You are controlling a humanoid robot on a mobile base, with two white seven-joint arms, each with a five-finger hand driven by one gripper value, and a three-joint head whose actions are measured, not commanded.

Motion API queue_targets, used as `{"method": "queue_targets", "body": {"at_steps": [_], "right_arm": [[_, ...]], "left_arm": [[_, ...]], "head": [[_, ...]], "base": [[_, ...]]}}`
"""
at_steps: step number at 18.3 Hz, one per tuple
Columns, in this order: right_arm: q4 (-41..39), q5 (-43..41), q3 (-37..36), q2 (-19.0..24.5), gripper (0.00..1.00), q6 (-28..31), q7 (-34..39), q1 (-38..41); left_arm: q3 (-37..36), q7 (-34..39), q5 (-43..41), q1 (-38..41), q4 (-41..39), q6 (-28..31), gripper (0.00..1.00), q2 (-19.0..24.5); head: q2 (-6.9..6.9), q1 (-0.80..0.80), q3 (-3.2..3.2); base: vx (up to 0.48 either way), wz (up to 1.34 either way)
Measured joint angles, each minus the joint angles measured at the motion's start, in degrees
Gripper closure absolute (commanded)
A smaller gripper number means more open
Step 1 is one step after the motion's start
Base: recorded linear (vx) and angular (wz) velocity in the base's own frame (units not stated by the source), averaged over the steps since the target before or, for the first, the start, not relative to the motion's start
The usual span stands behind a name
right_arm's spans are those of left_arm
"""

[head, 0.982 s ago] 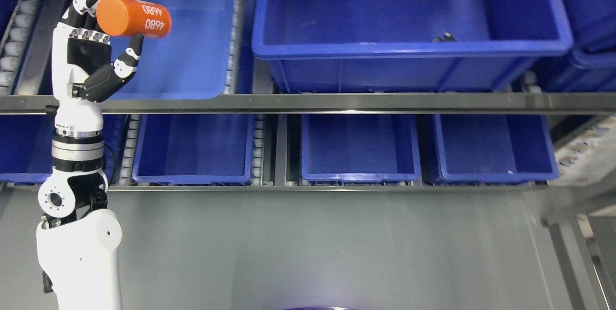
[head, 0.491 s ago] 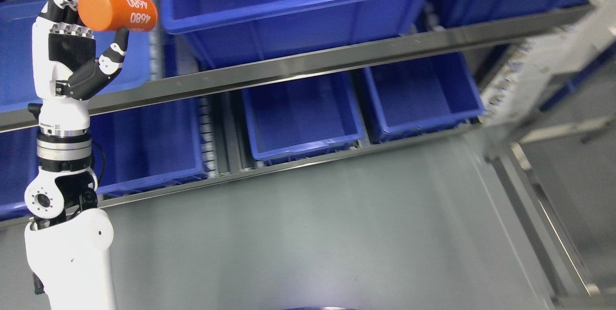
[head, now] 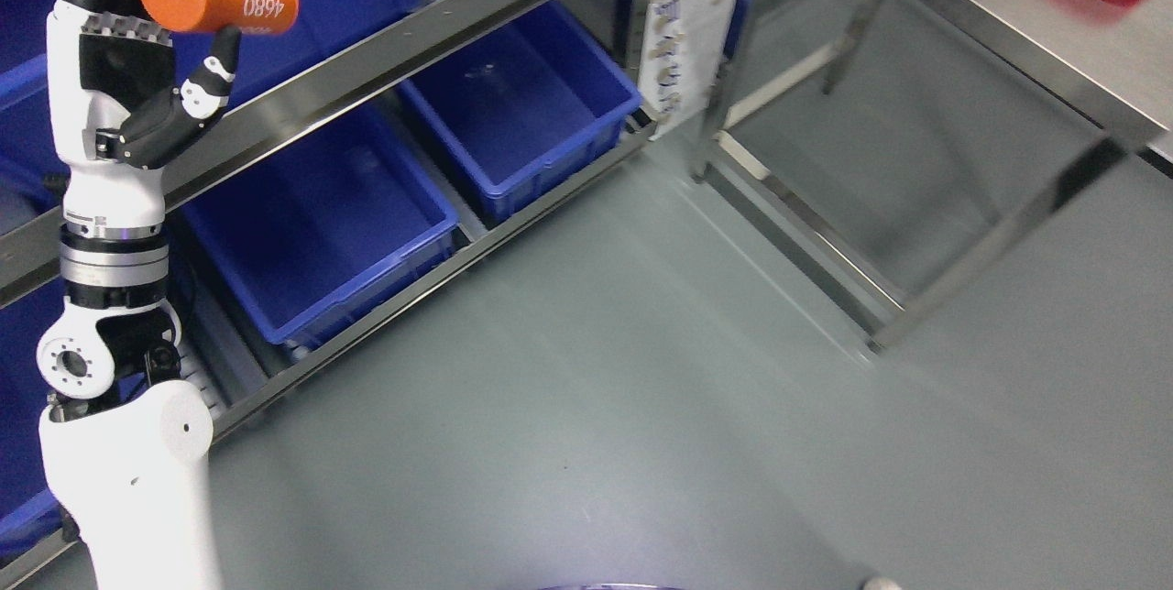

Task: Grab orange capacitor from left shelf to right desk
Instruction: 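Carry the capacitor in the left hand while turning toward the red tray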

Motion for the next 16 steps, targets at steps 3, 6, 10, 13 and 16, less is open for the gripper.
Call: {"method": "queue_targets", "body": {"at_steps": [3,6,10,13,16], "right_arm": [[0.0,0.0,0.0,0.0,0.00,0.0,0.0,0.0],[0.0,0.0,0.0,0.0,0.00,0.0,0.0,0.0],[0.0,0.0,0.0,0.0,0.00,0.0,0.0,0.0],[0.0,0.0,0.0,0.0,0.00,0.0,0.0,0.0],[0.0,0.0,0.0,0.0,0.00,0.0,0.0,0.0]], "left_arm": [[-0.7,0.0,0.0,-0.2,-0.2,0.0,0.92,0.0],[-1.6,0.0,0.0,-0.2,-0.3,0.0,0.92,0.0],[-2.7,0.0,0.0,-0.3,-0.4,0.1,0.92,-0.1],[-3.5,0.0,0.0,-0.3,-0.5,0.1,0.92,-0.2],[-4.1,0.0,0.0,-0.3,-0.5,0.1,0.92,-0.2]], "head": [[0.00,0.00,0.00],[0.00,0.00,0.00],[0.01,0.00,0.00],[0.01,0.00,0.00],[0.01,0.00,0.00]], "base": [[-0.091,-1.02],[-0.051,-0.81],[0.023,-0.59],[0.080,-0.36],[0.104,-0.22]]}}
